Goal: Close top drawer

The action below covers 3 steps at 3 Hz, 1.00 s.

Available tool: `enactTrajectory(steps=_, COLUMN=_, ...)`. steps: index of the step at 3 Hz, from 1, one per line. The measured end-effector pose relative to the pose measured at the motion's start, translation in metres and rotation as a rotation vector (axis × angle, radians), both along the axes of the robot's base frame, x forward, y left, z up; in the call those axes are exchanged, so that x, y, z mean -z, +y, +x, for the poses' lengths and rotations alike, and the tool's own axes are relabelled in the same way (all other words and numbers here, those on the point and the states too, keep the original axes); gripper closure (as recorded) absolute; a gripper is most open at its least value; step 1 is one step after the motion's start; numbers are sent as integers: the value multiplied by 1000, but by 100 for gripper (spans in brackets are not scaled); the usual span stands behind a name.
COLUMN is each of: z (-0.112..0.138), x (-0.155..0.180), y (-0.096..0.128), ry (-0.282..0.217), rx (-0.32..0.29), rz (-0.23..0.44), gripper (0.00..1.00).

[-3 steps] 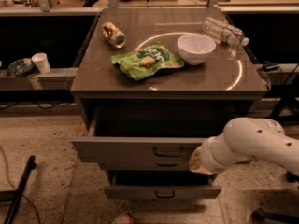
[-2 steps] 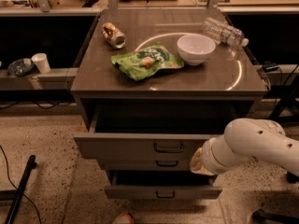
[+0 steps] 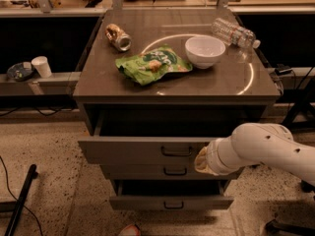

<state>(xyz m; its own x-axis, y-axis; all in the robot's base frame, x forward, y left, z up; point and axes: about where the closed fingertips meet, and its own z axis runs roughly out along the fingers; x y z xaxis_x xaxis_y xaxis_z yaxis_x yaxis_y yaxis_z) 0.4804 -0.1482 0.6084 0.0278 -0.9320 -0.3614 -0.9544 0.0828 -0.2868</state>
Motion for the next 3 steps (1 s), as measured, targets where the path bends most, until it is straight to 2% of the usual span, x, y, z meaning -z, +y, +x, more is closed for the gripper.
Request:
enactTrajectory(steps=1, z=21, x=-3, y=5, ry=-72, rx=10, rz=16, gripper=50)
enactTrajectory(steps=3, z=22, x=-3, y=5, ry=-73, rx=10, rz=16, gripper=0)
